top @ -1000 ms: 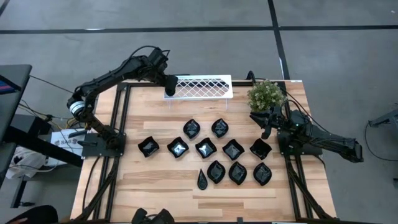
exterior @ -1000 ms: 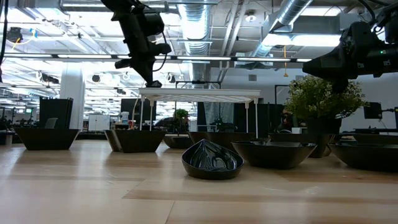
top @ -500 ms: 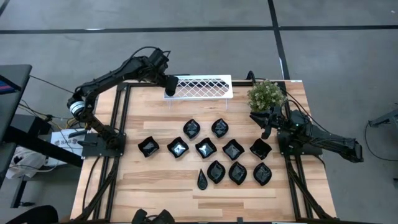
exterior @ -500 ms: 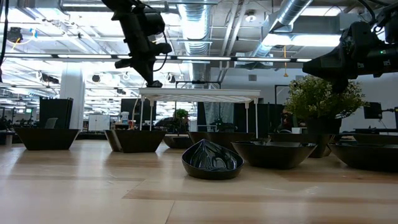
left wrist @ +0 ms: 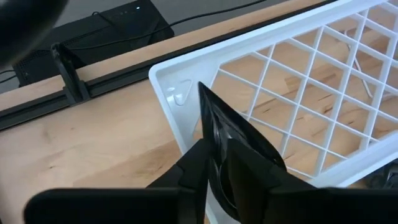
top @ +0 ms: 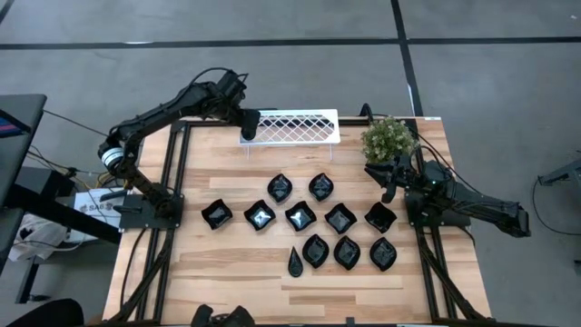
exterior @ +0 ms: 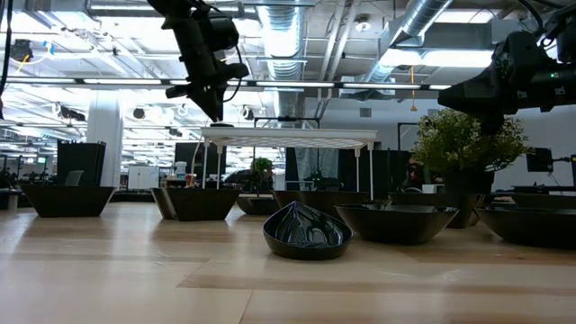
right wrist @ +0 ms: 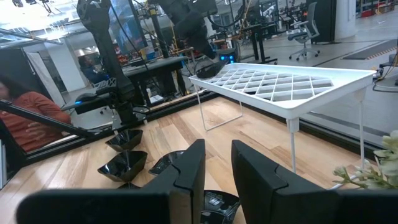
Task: Pick & Place Mini shaped plates
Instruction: Stack the drop-shaped plate on top of the drop-shaped plate on the shelf
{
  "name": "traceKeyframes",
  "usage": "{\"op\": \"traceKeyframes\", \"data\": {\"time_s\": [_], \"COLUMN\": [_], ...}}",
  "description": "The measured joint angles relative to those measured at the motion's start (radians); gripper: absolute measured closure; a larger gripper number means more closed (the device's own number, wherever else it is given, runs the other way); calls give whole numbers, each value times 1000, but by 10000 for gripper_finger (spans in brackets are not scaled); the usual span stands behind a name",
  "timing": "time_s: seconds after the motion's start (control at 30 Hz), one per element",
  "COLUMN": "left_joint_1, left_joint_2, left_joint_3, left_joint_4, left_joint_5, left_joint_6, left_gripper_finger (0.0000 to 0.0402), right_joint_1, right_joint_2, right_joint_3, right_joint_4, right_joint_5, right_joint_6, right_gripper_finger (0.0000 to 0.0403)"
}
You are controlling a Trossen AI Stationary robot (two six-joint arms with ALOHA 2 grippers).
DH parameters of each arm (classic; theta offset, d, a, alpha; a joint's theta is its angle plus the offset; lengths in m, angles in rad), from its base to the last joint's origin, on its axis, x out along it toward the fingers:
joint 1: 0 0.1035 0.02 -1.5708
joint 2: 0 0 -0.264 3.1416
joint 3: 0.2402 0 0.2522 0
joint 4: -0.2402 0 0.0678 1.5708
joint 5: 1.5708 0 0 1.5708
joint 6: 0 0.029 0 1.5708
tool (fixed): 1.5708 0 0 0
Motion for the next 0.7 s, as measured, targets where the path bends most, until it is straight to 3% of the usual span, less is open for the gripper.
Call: {"op": "traceKeyframes", "data": {"time_s": [0.3, 0.7], "left_joint_1": [-31, -215], "left_joint_2": [-10, -121], "left_joint_3": [0, 0], "left_joint_4": [-9, -11], "left_joint_5": [-2, -23], "left_joint_6": [-26, -235], "left_gripper_finger": [320, 320], "right_joint_1": [0, 0], "right_joint_2": [0, 0], "right_joint_3": [0, 0], "right_joint_4": [0, 0], "right_joint_5": [0, 0], "right_joint_6": [0, 0], "right_gripper_finger": [329, 329]}}
